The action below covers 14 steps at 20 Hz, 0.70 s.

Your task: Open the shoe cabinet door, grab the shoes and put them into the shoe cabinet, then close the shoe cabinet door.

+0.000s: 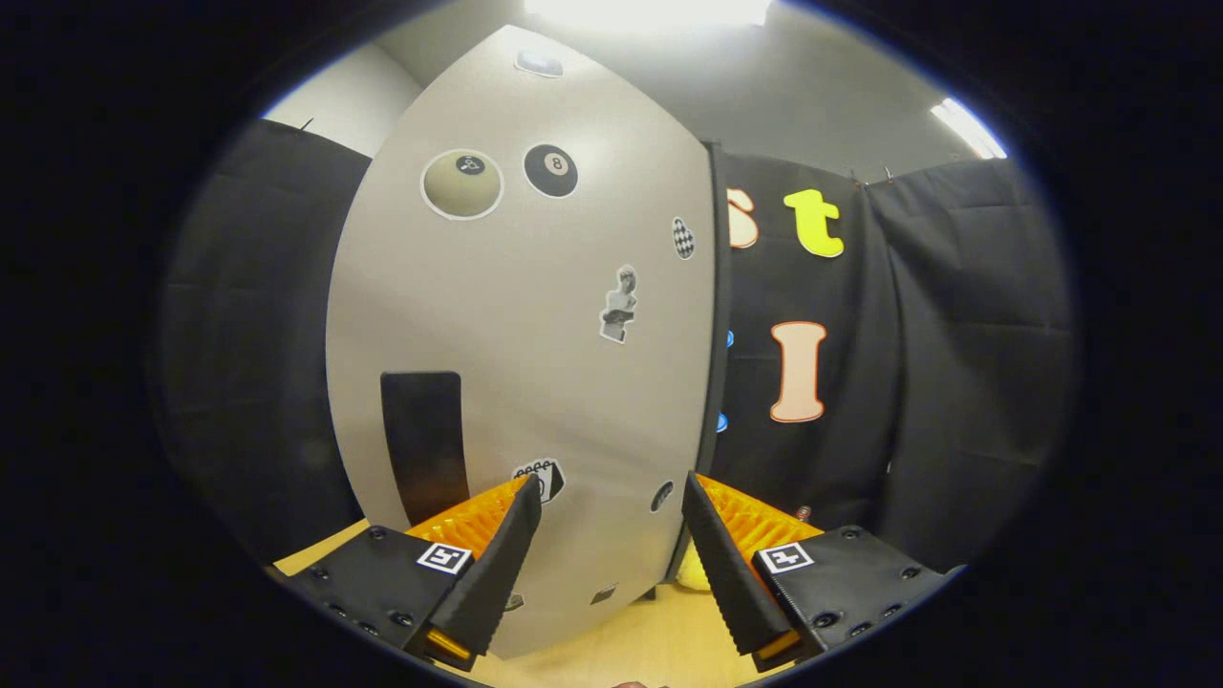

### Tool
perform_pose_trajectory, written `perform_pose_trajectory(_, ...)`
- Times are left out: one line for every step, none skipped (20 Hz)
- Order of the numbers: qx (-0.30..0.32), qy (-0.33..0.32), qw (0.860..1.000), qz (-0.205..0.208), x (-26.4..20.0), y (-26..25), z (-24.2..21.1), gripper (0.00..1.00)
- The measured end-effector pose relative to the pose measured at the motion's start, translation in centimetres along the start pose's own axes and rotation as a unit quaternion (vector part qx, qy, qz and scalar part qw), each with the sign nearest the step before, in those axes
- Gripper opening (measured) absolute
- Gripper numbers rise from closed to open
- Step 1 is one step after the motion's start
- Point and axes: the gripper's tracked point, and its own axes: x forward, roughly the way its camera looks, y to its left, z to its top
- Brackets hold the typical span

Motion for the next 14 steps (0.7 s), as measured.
perform_pose_trajectory(0.001,0.001,1.000,0.008,0.9,0.8,0.3,0.94)
perform_pose_trajectory(0.005,0.006,1.000,0.018,1.5,1.6,0.2,0.95)
perform_pose_trajectory(0.012,0.009,0.999,0.029,1.7,2.4,0.0,0.96)
perform_pose_trajectory(0.019,0.009,0.999,0.035,1.8,3.2,0.0,0.97)
perform_pose_trajectory(0.024,0.007,0.999,0.038,1.7,3.7,0.1,0.97)
perform_pose_trajectory(0.025,0.005,0.999,0.041,1.3,4.0,0.3,0.96)
perform_pose_trajectory(0.021,0.003,0.999,0.042,0.9,4.1,0.3,0.96)
perform_pose_trajectory(0.015,0.000,0.999,0.041,0.4,3.9,0.4,0.96)
perform_pose_trajectory(0.010,-0.003,0.999,0.038,-0.3,3.7,0.3,0.96)
perform_pose_trajectory(0.010,-0.004,0.999,0.031,-1.2,3.3,0.2,0.96)
perform_pose_trajectory(0.015,-0.004,1.000,0.022,-1.9,3.1,-0.2,0.96)
perform_pose_trajectory(0.022,-0.003,1.000,0.008,-2.7,2.4,-0.5,0.96)
perform_pose_trajectory(0.031,-0.007,1.000,-0.002,-3.6,1.6,-0.7,0.96)
perform_pose_trajectory(0.036,-0.013,0.999,-0.008,-4.4,1.3,-0.7,0.97)
